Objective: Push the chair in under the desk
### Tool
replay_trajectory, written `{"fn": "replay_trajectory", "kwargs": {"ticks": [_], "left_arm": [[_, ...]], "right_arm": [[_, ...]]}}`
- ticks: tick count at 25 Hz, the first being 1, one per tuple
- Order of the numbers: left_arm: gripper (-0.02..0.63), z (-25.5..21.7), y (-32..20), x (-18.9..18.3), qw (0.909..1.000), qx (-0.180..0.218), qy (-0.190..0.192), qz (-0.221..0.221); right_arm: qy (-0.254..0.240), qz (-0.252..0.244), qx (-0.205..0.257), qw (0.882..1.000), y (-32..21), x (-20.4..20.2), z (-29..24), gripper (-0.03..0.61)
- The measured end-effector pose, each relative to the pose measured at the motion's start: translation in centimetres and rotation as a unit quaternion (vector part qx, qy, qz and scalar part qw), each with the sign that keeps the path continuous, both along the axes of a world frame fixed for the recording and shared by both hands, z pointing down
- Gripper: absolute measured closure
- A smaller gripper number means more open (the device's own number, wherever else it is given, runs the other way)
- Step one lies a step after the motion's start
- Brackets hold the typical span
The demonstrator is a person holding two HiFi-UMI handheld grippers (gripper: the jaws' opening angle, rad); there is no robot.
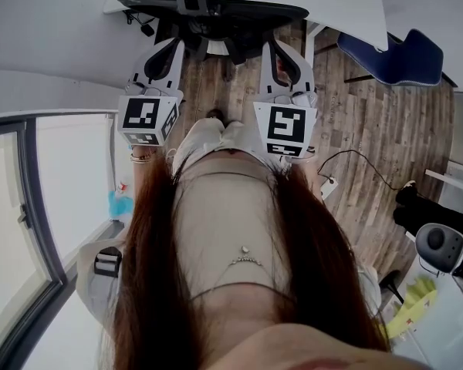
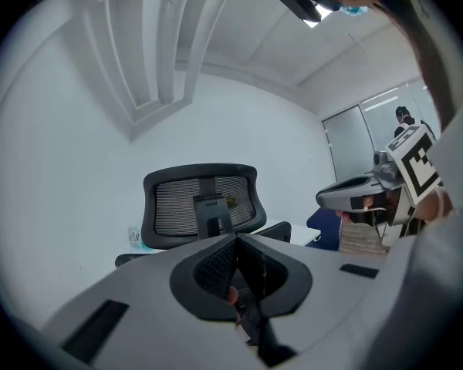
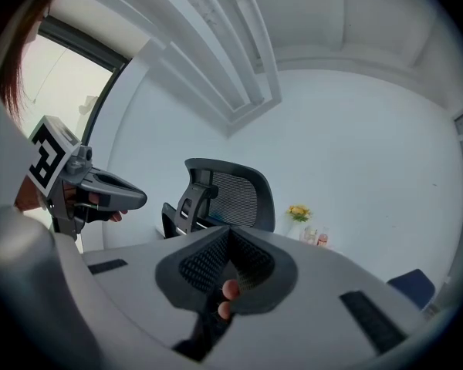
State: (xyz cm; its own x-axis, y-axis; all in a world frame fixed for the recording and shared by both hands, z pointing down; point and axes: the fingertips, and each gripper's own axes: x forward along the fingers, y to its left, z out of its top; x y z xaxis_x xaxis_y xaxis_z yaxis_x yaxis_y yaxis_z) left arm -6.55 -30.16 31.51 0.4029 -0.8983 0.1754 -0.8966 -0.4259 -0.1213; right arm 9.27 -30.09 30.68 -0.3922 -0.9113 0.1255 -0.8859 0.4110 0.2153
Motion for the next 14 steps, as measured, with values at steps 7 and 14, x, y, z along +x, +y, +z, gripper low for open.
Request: {"fn": "replay_trajectory", "kwargs": {"ticks": [7,14], "left_arm": [[0.609,0.4,-1.5,-0.4,1.0,-0.006,-0.005,0.0],[0.609,0.5,-3.5,-1.0,0.9999,-0.004,-0.013,0.002]], "right_arm": [[0.018,0.011,0.003,1.0,-1.2,-0.2,0.5,0.552],[0.033,0.015,0.011,0.999,-3.1,-0.8,0.8,0.552]]}}
